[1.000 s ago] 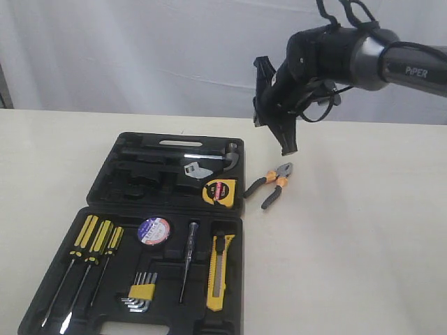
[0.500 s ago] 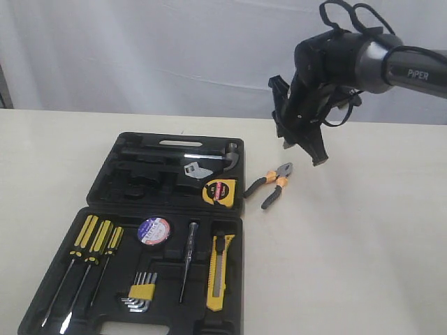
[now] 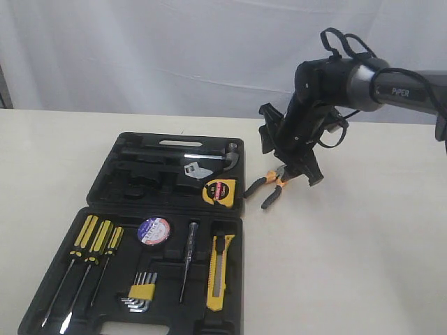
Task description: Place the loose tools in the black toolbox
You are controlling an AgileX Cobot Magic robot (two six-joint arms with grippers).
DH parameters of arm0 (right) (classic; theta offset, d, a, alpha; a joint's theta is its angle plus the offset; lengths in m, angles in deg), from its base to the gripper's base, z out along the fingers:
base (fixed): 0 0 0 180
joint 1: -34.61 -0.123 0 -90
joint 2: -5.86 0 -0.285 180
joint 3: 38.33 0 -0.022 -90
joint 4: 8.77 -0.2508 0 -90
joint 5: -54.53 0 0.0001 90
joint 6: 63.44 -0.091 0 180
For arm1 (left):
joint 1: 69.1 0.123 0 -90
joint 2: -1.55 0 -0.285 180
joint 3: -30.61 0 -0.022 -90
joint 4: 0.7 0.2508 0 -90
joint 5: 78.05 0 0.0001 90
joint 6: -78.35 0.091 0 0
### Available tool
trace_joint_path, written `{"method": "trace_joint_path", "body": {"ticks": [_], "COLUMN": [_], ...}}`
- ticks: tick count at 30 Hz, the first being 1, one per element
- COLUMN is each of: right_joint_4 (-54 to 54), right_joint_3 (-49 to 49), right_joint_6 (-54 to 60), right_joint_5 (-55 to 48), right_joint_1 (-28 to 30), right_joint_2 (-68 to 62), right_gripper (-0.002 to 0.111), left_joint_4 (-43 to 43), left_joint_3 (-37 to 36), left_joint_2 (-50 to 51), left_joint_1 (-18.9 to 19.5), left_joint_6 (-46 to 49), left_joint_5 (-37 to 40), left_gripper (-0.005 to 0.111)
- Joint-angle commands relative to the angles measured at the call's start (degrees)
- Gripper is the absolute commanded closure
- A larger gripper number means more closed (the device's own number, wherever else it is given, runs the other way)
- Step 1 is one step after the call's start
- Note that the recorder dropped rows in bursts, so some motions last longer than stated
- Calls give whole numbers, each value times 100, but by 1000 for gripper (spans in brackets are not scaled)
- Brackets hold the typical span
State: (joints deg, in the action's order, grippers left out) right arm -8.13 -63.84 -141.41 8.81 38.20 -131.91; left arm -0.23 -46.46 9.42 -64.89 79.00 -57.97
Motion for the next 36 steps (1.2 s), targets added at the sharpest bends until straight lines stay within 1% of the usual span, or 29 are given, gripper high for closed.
{"method": "trace_joint_path", "body": {"ticks": [1, 6, 9, 14, 18, 23, 25, 27, 28, 30, 34, 36], "right_joint_4": [-64, -157, -221, -529, -593, -532, -316, -292, -379, -459, -469, -469], "right_joint_3": [13, 13, 13, 13, 13, 13, 13, 13, 13, 13, 13, 13], "right_joint_6": [136, 359, 392, 781, 948, 986, 986, 986, 986, 974, 517, 518], "right_joint_5": [96, 43, 11, -124, -38, -16, -16, -156, -375, -621, -832, -843], "right_joint_1": [28, 28, 28, 28, 28, 28, 28, 28, 28, 28, 28, 28], "right_joint_2": [7, -17, -54, -93, -93, -93, -93, -93, -93, -93, -102, -102], "right_gripper": [43, 37, 37, 37, 37, 37, 37, 31, 22, 17, 17, 17], "left_joint_4": [-47, -47, -47, -47, -47, -47, -47, -47, -47, -47, -47, -47], "left_joint_3": [-15, -15, -15, -15, -15, -15, -15, -15, -15, -15, -15, -15], "left_joint_2": [-7, -7, -7, -7, -7, -7, -7, -7, -7, -7, -7, -7], "left_joint_1": [-27, -27, -27, -27, -27, -27, -27, -27, -27, -27, -27, -27], "left_joint_6": [-24, -24, -24, -24, -24, -24, -24, -24, -24, -24, -24, -24], "left_joint_5": [-45, -45, -45, -45, -45, -45, -45, -45, -45, -45, -45, -45], "left_gripper": [107, 107, 107, 107, 107, 107, 107, 107, 107, 107, 107, 107]}}
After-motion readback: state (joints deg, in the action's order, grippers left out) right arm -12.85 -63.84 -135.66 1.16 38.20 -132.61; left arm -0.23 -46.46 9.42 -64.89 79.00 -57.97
